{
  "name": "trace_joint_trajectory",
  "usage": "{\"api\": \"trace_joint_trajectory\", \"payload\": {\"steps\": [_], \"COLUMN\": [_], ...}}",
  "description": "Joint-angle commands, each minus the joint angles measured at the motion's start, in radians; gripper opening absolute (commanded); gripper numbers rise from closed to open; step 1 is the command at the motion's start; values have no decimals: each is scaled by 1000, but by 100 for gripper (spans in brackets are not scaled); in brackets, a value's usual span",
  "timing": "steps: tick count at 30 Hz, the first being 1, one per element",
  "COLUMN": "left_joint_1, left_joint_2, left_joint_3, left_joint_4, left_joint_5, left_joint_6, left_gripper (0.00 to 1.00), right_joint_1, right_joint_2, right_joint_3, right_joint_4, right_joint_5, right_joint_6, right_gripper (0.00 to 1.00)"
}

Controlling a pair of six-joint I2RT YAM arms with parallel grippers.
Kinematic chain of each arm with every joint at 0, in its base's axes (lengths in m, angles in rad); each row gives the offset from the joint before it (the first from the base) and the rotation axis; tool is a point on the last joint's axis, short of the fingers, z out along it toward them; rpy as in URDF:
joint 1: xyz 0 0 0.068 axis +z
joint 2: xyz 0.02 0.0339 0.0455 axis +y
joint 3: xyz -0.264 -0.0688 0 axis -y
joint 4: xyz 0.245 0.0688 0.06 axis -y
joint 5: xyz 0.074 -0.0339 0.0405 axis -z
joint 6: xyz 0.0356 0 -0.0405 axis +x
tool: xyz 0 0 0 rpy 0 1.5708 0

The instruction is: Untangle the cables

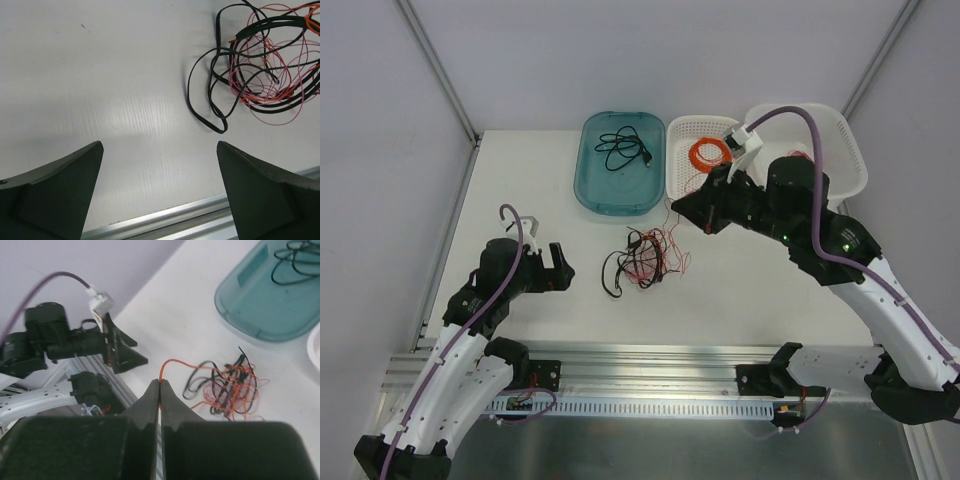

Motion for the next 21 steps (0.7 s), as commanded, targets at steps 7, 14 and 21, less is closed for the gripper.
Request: {"api": "trace_joint_trajectory", "payload": {"steps": [7, 14, 21], "left_joint_1": [-41, -320, -512], "left_joint_2": [8, 182, 561], "left_joint_3": [4, 53, 249], "left_joint_4": [137, 324, 433], "left_joint_5": [233, -3, -198], "left_joint_6": [-80, -195, -276], "left_gripper": [99, 99, 99], "right_joint_1": [9, 10, 10], "right_joint_2": [40, 6, -39], "right_joint_3": [108, 71, 75], "right_joint_4": [25, -17, -108], "right_joint_5": [-117, -26, 103], "right_joint_6": [-41, -53, -71], "right_gripper": [1, 1, 1]}}
